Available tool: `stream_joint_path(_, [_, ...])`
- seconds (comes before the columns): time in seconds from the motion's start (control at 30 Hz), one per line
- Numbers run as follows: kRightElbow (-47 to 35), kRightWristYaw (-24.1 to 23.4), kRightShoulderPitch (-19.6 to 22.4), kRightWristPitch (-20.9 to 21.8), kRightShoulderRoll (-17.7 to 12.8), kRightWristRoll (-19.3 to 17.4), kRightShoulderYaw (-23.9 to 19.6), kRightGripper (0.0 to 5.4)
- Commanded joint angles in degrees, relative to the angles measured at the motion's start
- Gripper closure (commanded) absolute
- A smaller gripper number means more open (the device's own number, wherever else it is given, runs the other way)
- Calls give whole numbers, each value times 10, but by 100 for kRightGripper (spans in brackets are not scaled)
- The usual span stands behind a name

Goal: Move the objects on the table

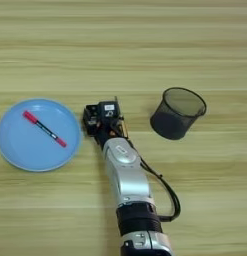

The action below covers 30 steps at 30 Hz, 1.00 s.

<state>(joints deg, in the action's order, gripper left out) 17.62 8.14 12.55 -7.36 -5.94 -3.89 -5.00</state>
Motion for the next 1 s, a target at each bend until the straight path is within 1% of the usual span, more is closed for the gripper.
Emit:
stream_joint_path(0.03, [-31, 3, 28, 0, -4, -7, 0, 239])
stream_joint_path(0.2, [-39, 1, 27, 1, -5, -4, -1, 183])
stream_joint_path(0.37, [-70, -9, 22, 17, -7, 7, 1, 129])
stream_joint_path(0.43, [-81, -7, 20, 19, -6, 5, 2, 105])
stream_joint_path(0.57, [-92, -11, 18, 25, -8, 12, 5, 57])
stream_joint_path(0.73, [-106, -8, 16, 31, -8, 10, 2, 4])
stream_joint_path(0.87, [-121, -5, 12, 29, -10, 10, 2, 4])
stream_joint_path(1.0, [-168, 15, -8, 14, -11, 4, 15, 4])
